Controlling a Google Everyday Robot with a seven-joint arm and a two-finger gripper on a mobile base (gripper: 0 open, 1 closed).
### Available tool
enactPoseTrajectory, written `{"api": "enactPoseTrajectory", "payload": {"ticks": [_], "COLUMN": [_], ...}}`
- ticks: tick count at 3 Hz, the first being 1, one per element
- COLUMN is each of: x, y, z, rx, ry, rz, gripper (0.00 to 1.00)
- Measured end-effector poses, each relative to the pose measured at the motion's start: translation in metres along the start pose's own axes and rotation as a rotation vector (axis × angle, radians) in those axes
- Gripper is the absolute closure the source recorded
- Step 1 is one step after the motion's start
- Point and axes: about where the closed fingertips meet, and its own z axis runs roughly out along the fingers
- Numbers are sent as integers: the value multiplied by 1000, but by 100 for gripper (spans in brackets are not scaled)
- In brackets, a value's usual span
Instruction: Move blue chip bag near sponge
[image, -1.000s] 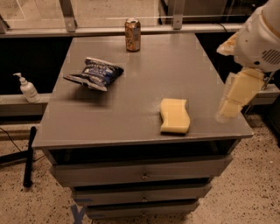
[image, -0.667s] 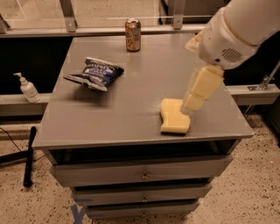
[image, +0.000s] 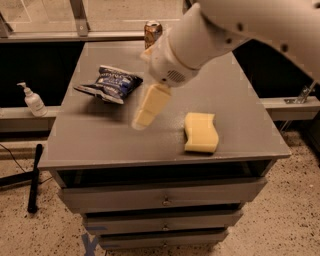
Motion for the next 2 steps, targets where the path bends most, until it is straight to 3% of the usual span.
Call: {"api": "enactPoseTrajectory", "payload": {"ticks": [2], "x": [-39], "y": [-13], "z": [106], "rx": [-36], "ry": [-107], "rz": [-48], "gripper": [0]}}
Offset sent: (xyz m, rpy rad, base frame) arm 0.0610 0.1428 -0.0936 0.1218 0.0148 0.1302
